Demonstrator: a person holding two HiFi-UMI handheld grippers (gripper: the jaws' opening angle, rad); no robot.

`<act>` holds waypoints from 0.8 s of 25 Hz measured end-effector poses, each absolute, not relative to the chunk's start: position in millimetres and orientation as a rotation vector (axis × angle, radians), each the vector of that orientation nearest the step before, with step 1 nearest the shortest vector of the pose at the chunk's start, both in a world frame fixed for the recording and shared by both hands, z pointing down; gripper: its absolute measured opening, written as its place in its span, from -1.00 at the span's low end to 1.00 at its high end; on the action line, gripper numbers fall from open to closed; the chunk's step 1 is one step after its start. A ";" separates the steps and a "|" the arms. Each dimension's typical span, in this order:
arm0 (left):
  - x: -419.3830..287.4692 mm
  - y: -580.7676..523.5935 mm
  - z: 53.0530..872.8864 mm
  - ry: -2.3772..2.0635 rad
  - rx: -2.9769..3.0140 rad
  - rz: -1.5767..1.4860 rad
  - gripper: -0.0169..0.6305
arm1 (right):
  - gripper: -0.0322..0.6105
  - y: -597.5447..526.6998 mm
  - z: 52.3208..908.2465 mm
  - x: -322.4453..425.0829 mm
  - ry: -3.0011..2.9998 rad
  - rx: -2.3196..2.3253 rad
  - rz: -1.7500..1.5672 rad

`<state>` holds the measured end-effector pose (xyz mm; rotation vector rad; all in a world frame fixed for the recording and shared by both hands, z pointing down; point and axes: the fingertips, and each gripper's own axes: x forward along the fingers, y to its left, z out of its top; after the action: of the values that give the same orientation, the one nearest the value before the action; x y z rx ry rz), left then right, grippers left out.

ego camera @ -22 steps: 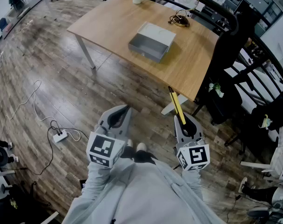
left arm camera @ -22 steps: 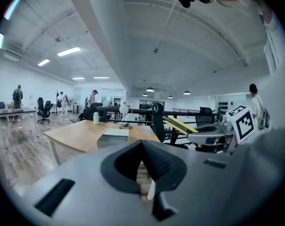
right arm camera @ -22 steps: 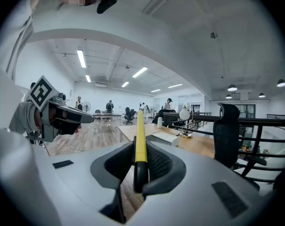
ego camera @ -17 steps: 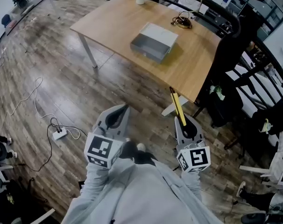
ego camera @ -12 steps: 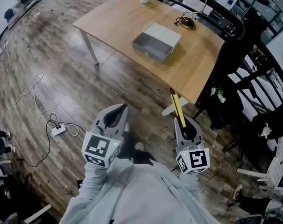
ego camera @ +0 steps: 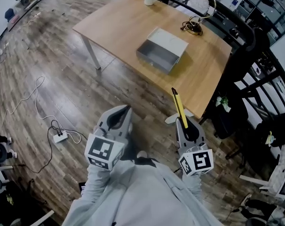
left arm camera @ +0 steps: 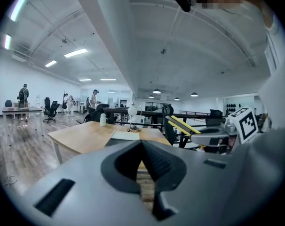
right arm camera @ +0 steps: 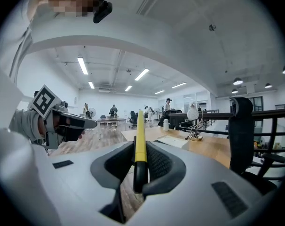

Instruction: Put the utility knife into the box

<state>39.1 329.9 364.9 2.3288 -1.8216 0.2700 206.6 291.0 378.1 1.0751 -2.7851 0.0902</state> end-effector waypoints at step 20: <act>-102.4 133.5 368.4 -1.559 2.486 0.312 -0.89 | -0.64 127.4 376.5 70.0 -2.622 1.320 0.135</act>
<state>-102.4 133.5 368.4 2.4859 -1.5587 0.3119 70.0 127.4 376.5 1.3197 -2.6217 0.1346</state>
